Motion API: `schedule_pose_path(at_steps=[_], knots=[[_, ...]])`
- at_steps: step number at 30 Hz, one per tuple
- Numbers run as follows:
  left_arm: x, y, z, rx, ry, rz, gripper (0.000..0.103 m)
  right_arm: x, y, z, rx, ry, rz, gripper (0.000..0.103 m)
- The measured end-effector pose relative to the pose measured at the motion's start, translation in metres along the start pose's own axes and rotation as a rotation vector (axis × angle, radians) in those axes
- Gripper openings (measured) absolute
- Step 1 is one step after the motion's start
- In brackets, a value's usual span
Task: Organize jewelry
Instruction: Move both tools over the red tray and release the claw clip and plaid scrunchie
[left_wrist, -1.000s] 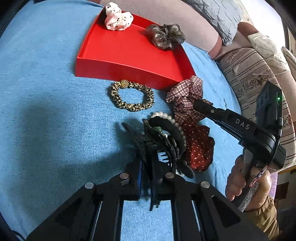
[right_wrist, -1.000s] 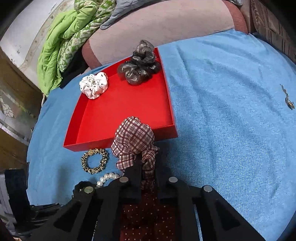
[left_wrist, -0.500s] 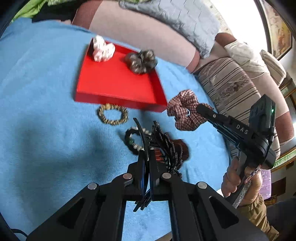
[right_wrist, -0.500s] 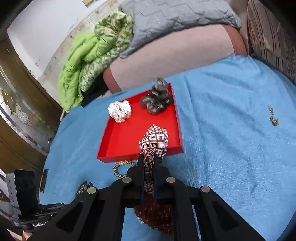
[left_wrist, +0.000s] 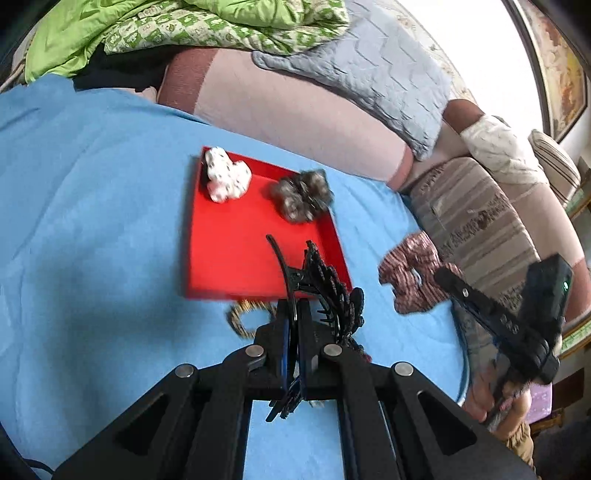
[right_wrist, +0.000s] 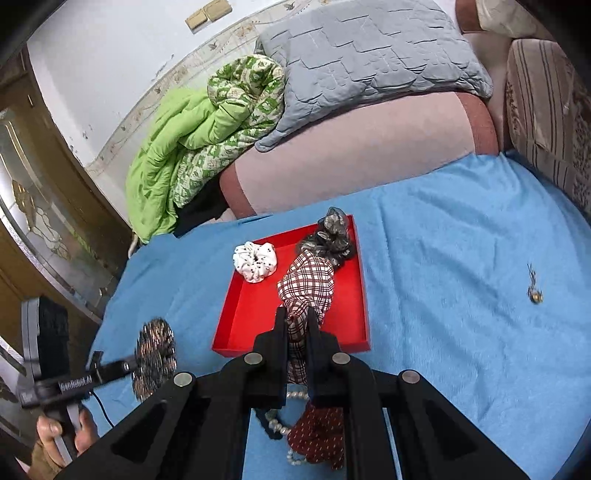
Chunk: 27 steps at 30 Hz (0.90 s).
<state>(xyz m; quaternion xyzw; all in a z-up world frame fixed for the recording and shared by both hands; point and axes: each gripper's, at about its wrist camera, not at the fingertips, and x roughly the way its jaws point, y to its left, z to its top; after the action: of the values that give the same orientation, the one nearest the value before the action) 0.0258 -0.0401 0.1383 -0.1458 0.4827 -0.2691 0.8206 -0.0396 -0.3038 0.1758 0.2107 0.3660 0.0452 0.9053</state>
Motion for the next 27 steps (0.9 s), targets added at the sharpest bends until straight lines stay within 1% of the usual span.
schedule_pose_path(at_steps=[4, 8, 11, 13, 17, 22, 23, 26, 27], knots=[[0.026, 0.012, 0.025, -0.016, 0.016, 0.015, 0.003, 0.025, -0.008, 0.009, 0.011, 0.026, -0.014, 0.009], [0.057, 0.024, 0.044, -0.029, 0.035, 0.042, 0.003, 0.058, -0.021, 0.017, 0.056, 0.062, -0.016, 0.009], [0.079, 0.039, 0.054, -0.050, 0.053, 0.041, 0.003, 0.082, -0.032, 0.017, 0.105, 0.092, -0.002, 0.009], [0.094, 0.049, 0.058, -0.065, 0.070, 0.047, 0.003, 0.100, -0.039, 0.014, 0.131, 0.115, 0.005, 0.009], [0.116, 0.064, 0.057, -0.082, 0.104, 0.058, 0.004, 0.122, -0.047, 0.002, 0.138, 0.160, -0.002, 0.009], [0.124, 0.070, 0.052, -0.066, 0.110, 0.091, 0.006, 0.137, -0.053, -0.009, 0.125, 0.186, -0.037, 0.009], [0.124, 0.071, 0.052, -0.065, 0.110, 0.097, 0.006, 0.139, -0.054, -0.010, 0.121, 0.191, -0.045, 0.011], [0.121, 0.074, 0.052, -0.072, 0.085, 0.145, 0.015, 0.141, -0.056, -0.014, 0.115, 0.191, -0.074, 0.012], [0.119, 0.076, 0.052, -0.077, 0.083, 0.141, 0.029, 0.141, -0.057, -0.014, 0.119, 0.189, -0.083, 0.020]])
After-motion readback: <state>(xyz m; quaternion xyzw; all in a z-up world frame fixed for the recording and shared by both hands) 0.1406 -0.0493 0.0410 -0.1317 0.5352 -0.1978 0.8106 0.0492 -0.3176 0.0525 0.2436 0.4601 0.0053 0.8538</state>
